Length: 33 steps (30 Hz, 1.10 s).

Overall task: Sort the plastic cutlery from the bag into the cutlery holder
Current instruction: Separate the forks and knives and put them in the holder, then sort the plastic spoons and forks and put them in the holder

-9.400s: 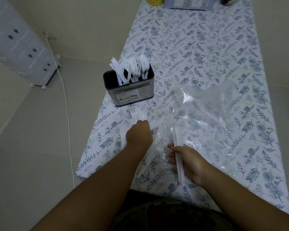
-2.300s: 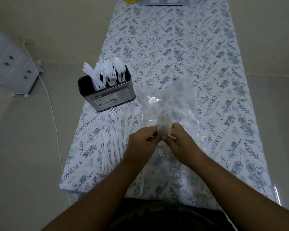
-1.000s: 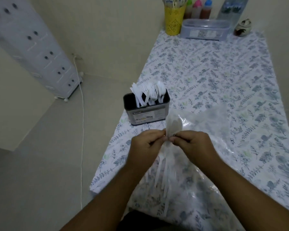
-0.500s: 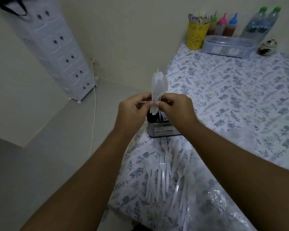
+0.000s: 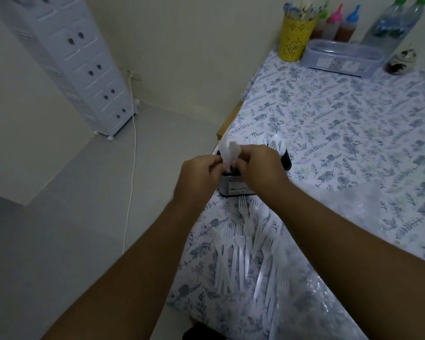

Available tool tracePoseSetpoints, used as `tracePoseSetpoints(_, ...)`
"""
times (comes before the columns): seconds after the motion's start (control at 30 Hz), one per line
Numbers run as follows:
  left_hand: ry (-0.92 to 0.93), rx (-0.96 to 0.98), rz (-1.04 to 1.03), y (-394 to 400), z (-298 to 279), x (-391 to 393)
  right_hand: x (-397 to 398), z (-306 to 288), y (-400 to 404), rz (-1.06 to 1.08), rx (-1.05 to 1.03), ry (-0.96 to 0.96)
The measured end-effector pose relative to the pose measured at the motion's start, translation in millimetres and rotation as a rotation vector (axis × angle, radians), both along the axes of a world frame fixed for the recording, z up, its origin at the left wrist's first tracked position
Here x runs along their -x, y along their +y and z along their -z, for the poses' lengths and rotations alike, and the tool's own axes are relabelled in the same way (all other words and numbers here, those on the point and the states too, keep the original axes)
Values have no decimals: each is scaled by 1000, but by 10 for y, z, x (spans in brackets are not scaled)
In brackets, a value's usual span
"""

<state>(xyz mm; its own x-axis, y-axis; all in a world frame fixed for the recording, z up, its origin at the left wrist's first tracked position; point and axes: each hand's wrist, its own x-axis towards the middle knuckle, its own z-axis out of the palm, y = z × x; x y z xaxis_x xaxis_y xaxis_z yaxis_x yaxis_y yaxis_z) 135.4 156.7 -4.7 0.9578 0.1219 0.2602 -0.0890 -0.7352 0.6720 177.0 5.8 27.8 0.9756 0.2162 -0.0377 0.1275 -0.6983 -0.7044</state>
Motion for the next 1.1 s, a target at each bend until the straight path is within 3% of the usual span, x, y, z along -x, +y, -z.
tracePoseSetpoints(0.1,59,-194,-22,29,-8,-16,20,-48,-24,21,25,-35)
tracePoseSetpoints(0.23,158,-282,-62,-10,-79,-3,88,-24,-86,79,-35,-15)
tracePoseSetpoints(0.43,120,-171,-7,-178,-7,339,353,18,-287,112,-196,-77)
tracePoseSetpoints(0.6,231,-41,-52,-329,254,748,521,17,-441,82,-308,-132)
tracePoseSetpoints(0.83,698,-40,-269,-432,761,1366,1160,539,-834,117,-271,245)
tracePoseSetpoints(1.0,642,-31,-270,-465,875,1406,1652,914,-1015,221,-298,521)
tracePoseSetpoints(1.1,565,-14,-268,-488,802,1416,1731,953,-1010,248,-358,593)
